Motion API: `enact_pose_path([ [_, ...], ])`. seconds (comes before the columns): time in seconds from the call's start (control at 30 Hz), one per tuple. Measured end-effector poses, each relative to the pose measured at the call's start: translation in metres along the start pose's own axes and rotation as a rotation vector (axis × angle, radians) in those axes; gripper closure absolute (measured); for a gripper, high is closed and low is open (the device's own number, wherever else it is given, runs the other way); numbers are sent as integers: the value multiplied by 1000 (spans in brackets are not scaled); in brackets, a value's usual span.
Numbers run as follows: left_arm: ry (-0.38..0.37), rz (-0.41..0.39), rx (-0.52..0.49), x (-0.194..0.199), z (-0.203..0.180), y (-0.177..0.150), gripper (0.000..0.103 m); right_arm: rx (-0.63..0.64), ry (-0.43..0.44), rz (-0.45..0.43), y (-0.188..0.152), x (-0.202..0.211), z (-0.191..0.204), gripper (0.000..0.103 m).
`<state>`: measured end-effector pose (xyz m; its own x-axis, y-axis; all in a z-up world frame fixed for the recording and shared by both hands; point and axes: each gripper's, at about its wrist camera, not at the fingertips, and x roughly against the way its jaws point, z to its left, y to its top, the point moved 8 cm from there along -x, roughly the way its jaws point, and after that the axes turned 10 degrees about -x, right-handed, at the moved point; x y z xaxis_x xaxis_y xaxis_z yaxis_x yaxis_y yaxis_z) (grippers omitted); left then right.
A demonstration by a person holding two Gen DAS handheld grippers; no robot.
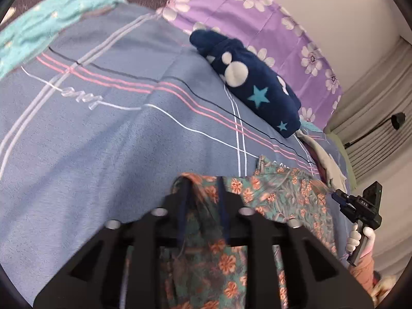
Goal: Fold small clothes
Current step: 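Lift the hem with both grippers and fold it toward the collar, then lower the hem onto the shirt and open both grippers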
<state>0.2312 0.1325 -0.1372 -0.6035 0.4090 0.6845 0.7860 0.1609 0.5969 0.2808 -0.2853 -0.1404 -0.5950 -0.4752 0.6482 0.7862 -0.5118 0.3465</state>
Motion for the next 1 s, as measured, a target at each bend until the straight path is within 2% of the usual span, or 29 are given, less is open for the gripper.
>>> enact_pose_path([
  [0.1,17,-29,-7,17,4,3,67,67,-59,9,-10,-4,-9,73],
  [0.17,45,-58,-57,29,3,6,62,92,-88,9,-10,-4,-16,71],
  [0.23,63,-62,-150,33,-5,4,61,103,-95,13,-11,-4,-20,65],
  [0.3,50,-22,-270,32,-22,-7,61,113,-112,19,-11,-9,-23,62],
  [0.4,103,36,-505,24,-53,-33,58,116,-124,34,-16,-13,-28,62],
  [0.47,225,72,-665,8,-64,-45,57,110,-127,44,-18,-19,-32,62],
  [0.53,345,109,-741,-10,-61,-43,57,100,-122,40,-19,-22,-35,62],
  [0.57,443,120,-773,-20,-54,-35,57,95,-119,36,-19,-23,-35,62],
  [0.6,525,117,-785,-27,-45,-22,57,92,-116,34,-18,-23,-35,62],
  [0.63,617,102,-756,-31,-30,-1,57,93,-117,34,-18,-23,-35,62],
  [0.67,651,87,-697,-30,-19,15,57,95,-119,35,-18,-23,-34,62],
  [0.73,624,41,-537,-23,0,44,57,102,-123,37,-19,-22,-34,62],
  [0.77,561,10,-449,-17,8,57,57,105,-124,39,-19,-21,-34,62],
  [0.83,440,0,-370,-11,11,63,57,113,-123,43,-20,-21,-34,62],
  [0.87,345,21,-345,-12,9,60,56,116,-120,44,-20,-20,-34,62],
  [0.93,209,68,-303,-21,6,50,49,114,-107,47,-20,-21,-35,62],
  [1.0,179,136,-272,-37,9,31,49,99,-92,47,-18,-21,-36,62],
])
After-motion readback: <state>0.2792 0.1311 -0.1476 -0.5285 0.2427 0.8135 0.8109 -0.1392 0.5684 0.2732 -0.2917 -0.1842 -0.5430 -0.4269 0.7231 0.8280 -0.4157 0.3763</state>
